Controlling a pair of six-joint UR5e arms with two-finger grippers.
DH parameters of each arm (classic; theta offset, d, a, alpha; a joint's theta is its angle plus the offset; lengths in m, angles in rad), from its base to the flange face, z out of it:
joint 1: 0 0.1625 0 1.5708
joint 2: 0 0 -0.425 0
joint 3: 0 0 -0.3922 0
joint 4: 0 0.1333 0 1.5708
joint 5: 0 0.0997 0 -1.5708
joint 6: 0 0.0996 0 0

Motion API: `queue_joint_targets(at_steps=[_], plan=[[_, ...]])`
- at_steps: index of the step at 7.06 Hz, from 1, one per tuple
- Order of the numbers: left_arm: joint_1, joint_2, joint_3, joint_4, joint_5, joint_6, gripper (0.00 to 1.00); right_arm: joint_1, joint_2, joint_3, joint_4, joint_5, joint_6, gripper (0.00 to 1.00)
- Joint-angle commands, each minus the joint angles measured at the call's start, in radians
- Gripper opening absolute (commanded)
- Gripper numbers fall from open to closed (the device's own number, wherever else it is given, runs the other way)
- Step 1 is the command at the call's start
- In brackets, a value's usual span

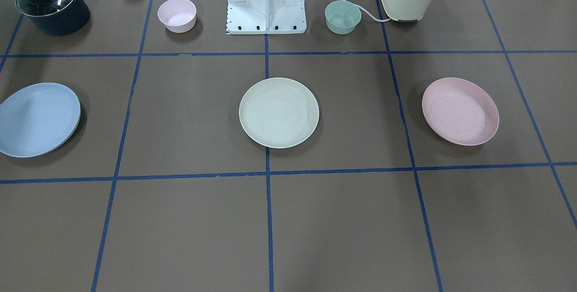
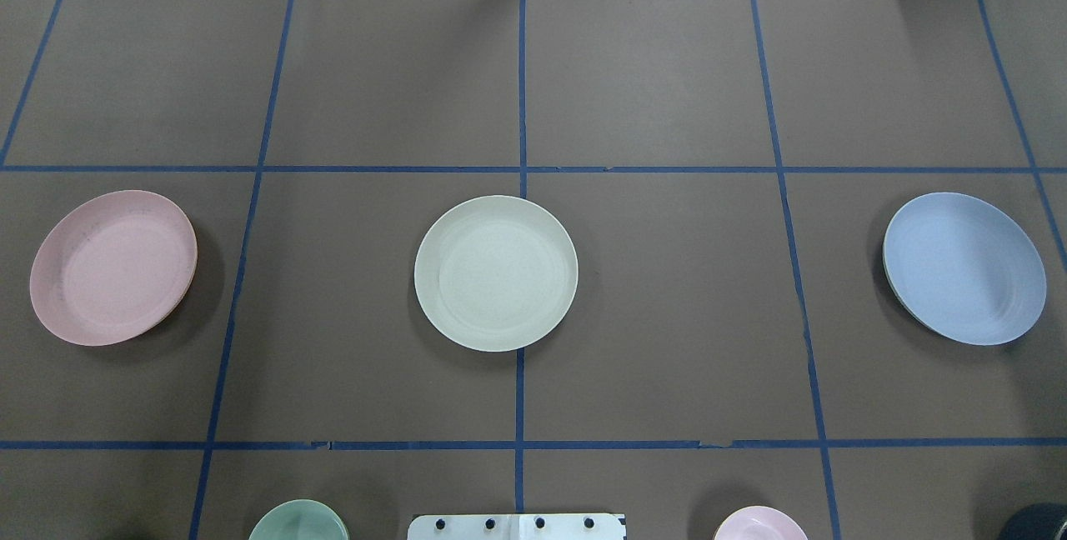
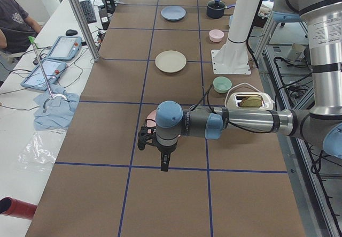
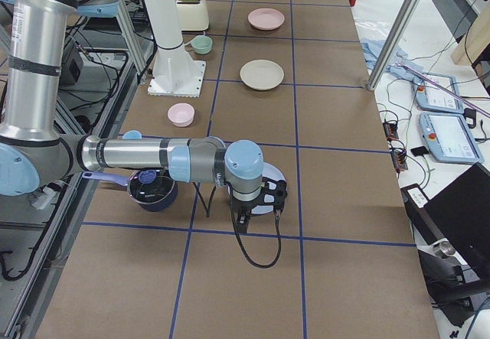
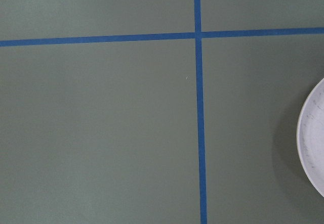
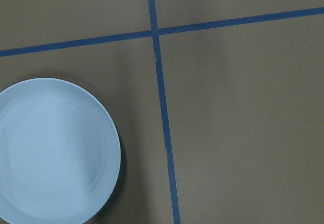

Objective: Stack three plates with pink and blue

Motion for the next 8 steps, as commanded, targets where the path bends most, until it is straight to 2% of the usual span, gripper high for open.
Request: queue_joint_targets(at_steps=[1,2,3,4,5,6,7,8], plan=[[0.004,-0.013,-0.017,-0.058,-0.007,-0.003,1.0,0.0,0.003,0.006,0.0,0.005,0.003,1.0],[0.022,-0.042,-0.009,-0.088,-0.009,-0.009,1.0,0.0,0.003,0.018,0.002,0.02,0.005,1.0],[0.024,-0.054,0.033,-0.095,-0.085,-0.008,1.0,0.0,0.006,0.023,0.02,0.025,0.001,1.0],[0.025,-0.065,0.034,-0.159,-0.14,-0.009,1.0,-0.002,0.006,0.018,0.1,0.029,0.001,1.0],[0.033,-0.068,0.064,-0.194,-0.177,-0.034,1.0,-0.002,0.006,0.01,0.132,0.031,0.004,1.0],[0.066,-0.068,0.09,-0.26,-0.179,-0.157,1.0,-0.008,0.006,-0.005,0.132,0.031,0.005,1.0],[0.141,-0.058,0.104,-0.379,-0.164,-0.325,1.0,-0.008,0.005,-0.007,0.133,0.032,0.005,1.0],[0.194,-0.054,0.145,-0.506,-0.109,-0.471,1.0,-0.008,0.003,-0.007,0.14,0.029,0.0,1.0]])
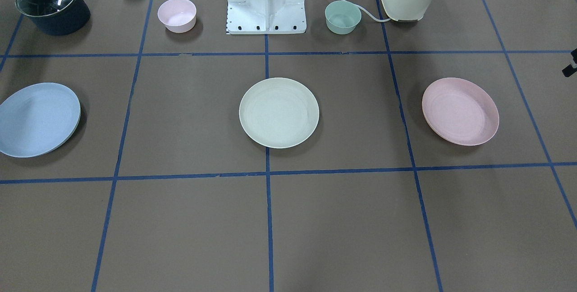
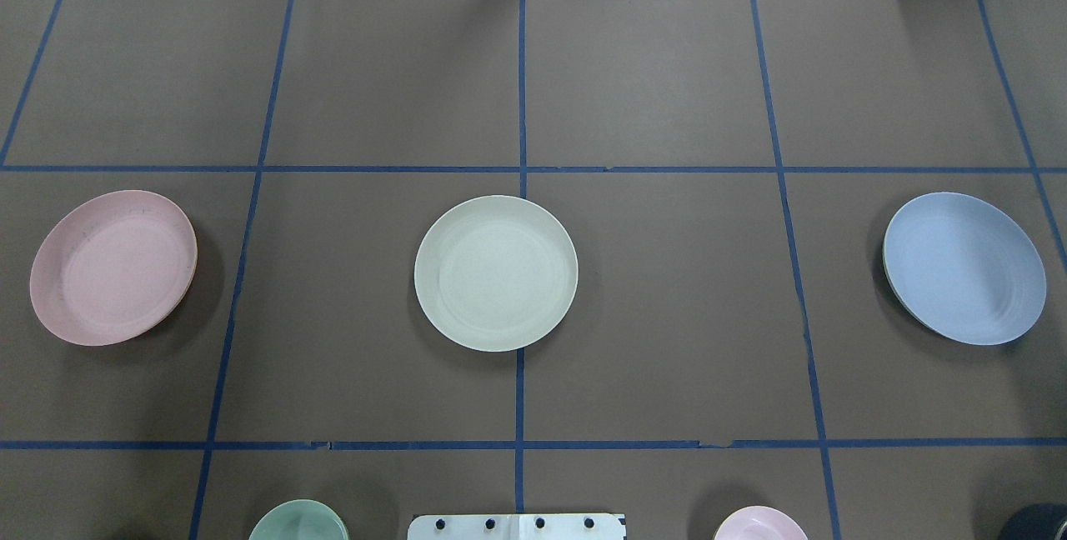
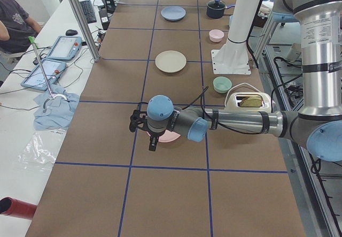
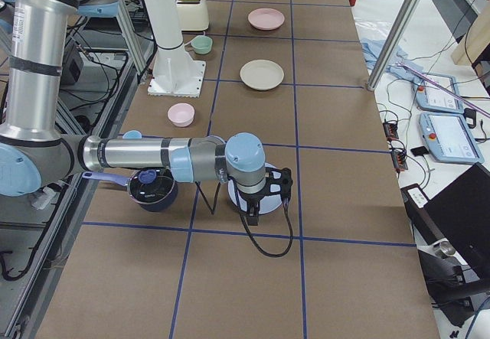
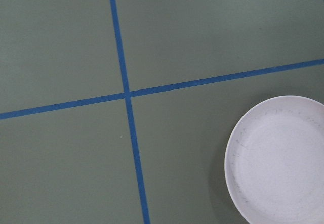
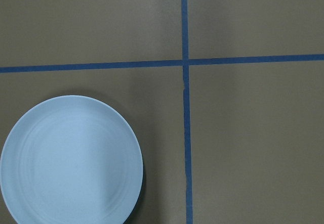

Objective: Stack three plates with pink and blue

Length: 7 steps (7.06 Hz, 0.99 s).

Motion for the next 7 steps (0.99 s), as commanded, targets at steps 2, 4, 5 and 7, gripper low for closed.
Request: queue_joint_targets(at_steps=[2,4,5,7], plan=[[0.191,0.012,0.2,-0.503,0.139,-0.467,1.0,-0.001,-0.009,-0.002,0.041,0.001,0.0,1.0],[0.361,0.009,0.253,-0.627,0.271,-0.655,0.99,-0.001,-0.009,-0.002,0.05,0.004,0.001,1.0],[0.431,-0.002,0.255,-0.627,0.288,-0.674,0.94,-0.001,-0.009,-0.001,0.052,0.004,0.001,1.0],[0.471,-0.007,0.258,-0.621,0.289,-0.668,0.76,-0.001,-0.008,-0.001,0.053,0.003,0.001,1.0]])
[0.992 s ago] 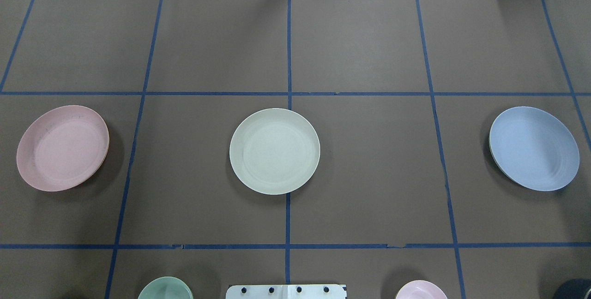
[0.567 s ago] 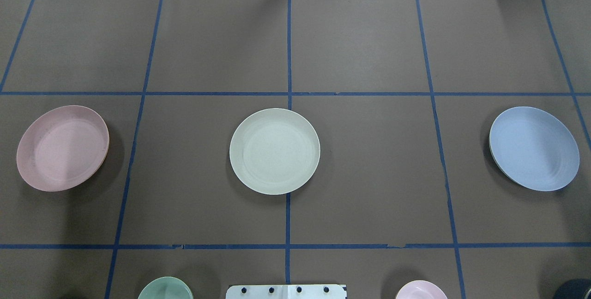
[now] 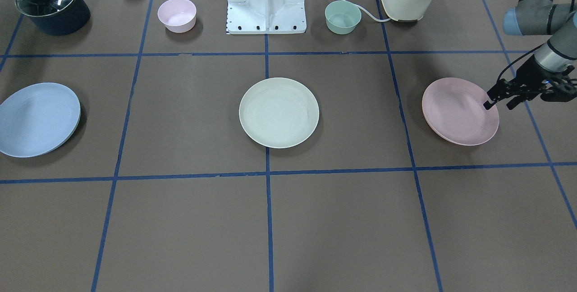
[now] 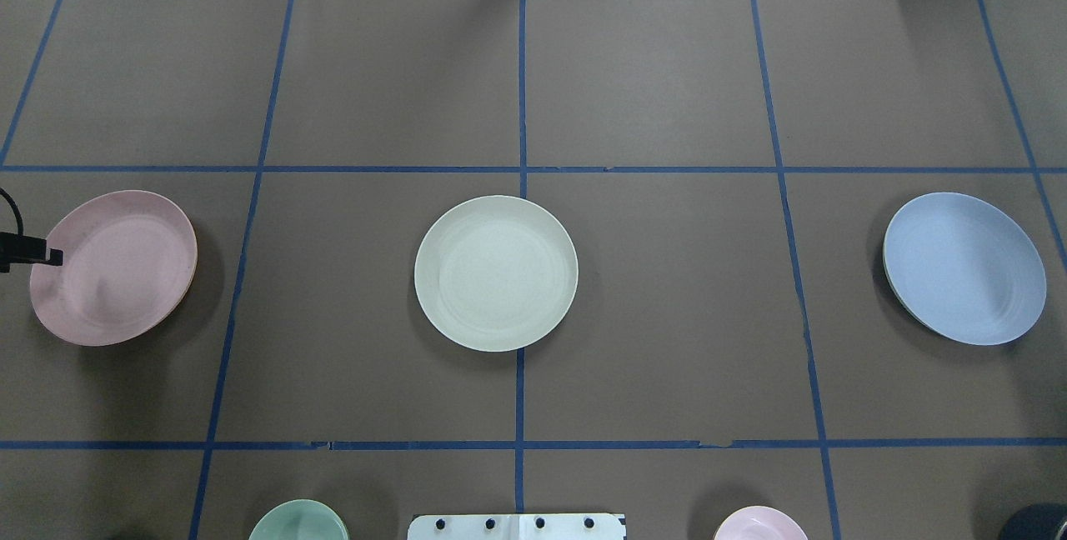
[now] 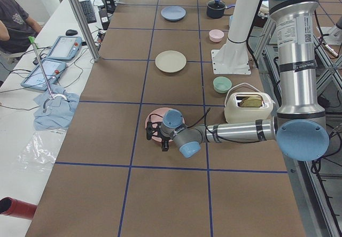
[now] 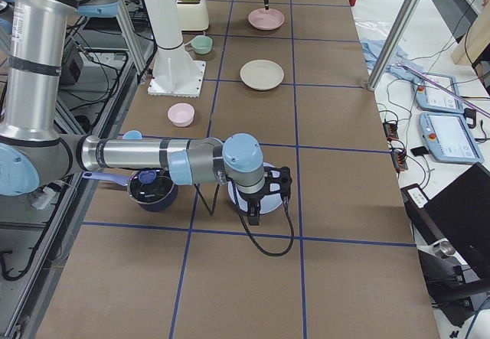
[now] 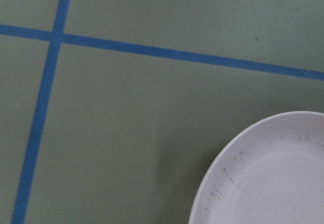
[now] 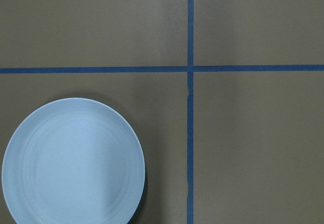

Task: Stack three plates with pink and blue
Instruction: 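Reach the left gripper to the pink plate's rim and grasp it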

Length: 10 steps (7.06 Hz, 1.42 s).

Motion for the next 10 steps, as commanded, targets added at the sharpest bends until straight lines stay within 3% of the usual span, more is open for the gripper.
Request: queue_joint_targets(at_steps=[1,3,4,6,7,8,9,10], plan=[[0.025,0.005,0.002,0.001,0.002,0.003,0.5,0.0,0.004,0.002,0.002,-0.001,0.0,1.0],[0.016,0.014,-0.01,-0.001,-0.009,0.006,0.13,0.0,0.005,0.005,0.002,0.0,0.0,1.0],[0.016,0.022,-0.015,-0.001,-0.007,0.008,0.0,0.0,0.005,0.005,0.002,0.0,0.0,1.0],[0.013,0.042,-0.076,0.001,-0.01,0.005,0.0,-0.009,0.008,0.0,-0.005,0.029,0.012,1.0],[0.012,0.08,-0.14,0.004,-0.057,0.005,0.0,-0.026,0.022,-0.001,-0.005,0.031,0.012,1.0],[-0.052,0.085,-0.166,0.004,-0.166,0.005,0.0,-0.061,0.033,-0.003,-0.002,0.022,0.032,1.0],[-0.126,0.074,-0.188,0.008,-0.205,-0.002,0.0,-0.119,0.051,-0.004,0.003,0.011,0.079,1.0],[-0.128,0.029,-0.214,0.083,-0.207,-0.017,0.0,-0.182,0.069,-0.006,0.003,-0.044,0.121,1.0]])
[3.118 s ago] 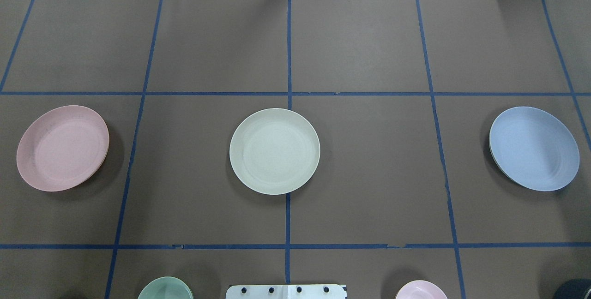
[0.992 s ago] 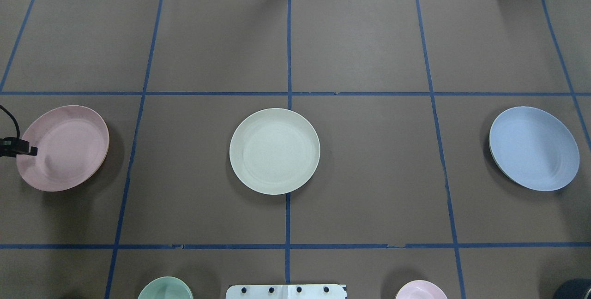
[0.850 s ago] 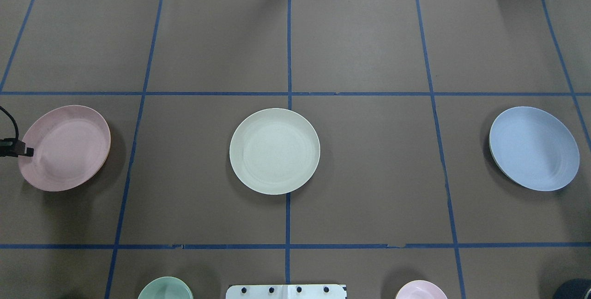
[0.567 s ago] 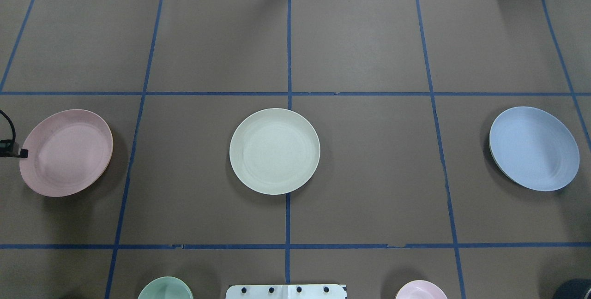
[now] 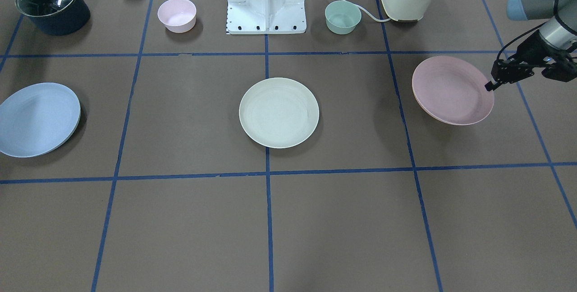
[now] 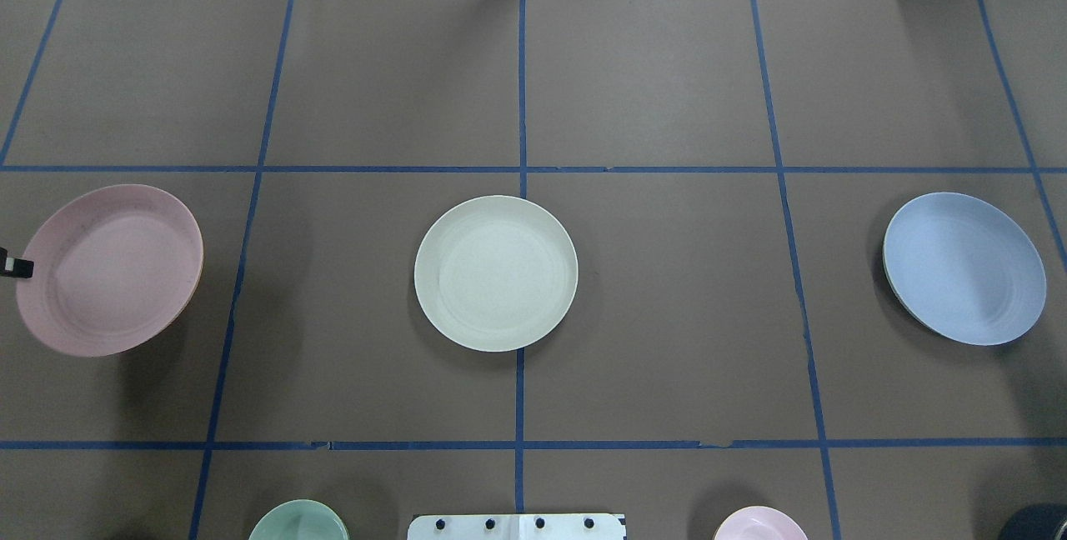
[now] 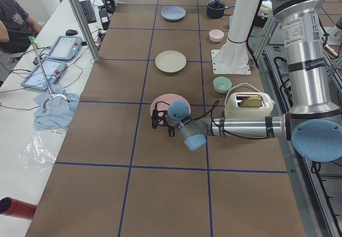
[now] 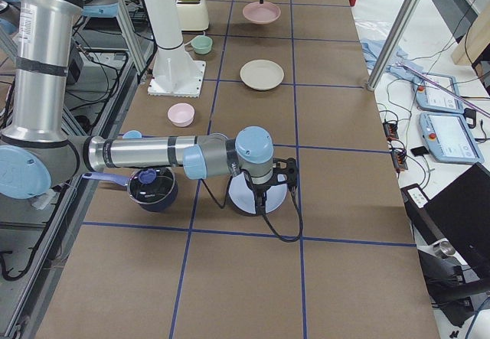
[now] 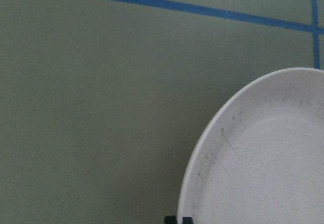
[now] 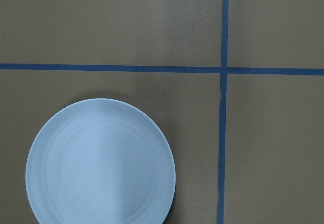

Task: Stack three plates with pink and blue
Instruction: 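Reach the left gripper to the pink plate's rim and grasp it, then lift pink plate onto cream plate with left gripper while right grasps blue plate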

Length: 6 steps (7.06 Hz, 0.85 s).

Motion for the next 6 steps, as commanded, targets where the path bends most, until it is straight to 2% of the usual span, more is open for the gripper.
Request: queue_joint_targets(at_steps=[1,3,4,5,6], plan=[[-0.032,-0.089,-0.065,0.138,-0.018,-0.062,0.0,-0.108,0.025,-0.035,0.079,-0.074,0.082,1.0],[0.005,-0.176,-0.082,0.143,-0.012,-0.244,0.0,-0.206,0.023,-0.196,0.405,-0.106,0.273,1.0],[0.081,-0.216,-0.097,0.143,0.054,-0.339,0.0,-0.248,0.023,-0.292,0.525,-0.13,0.298,1.0],[0.132,-0.247,-0.098,0.143,0.089,-0.396,0.0,-0.276,0.025,-0.343,0.584,-0.133,0.3,1.0],[0.152,-0.261,-0.099,0.145,0.105,-0.42,0.0,-0.285,0.025,-0.355,0.585,-0.13,0.3,1.0]])
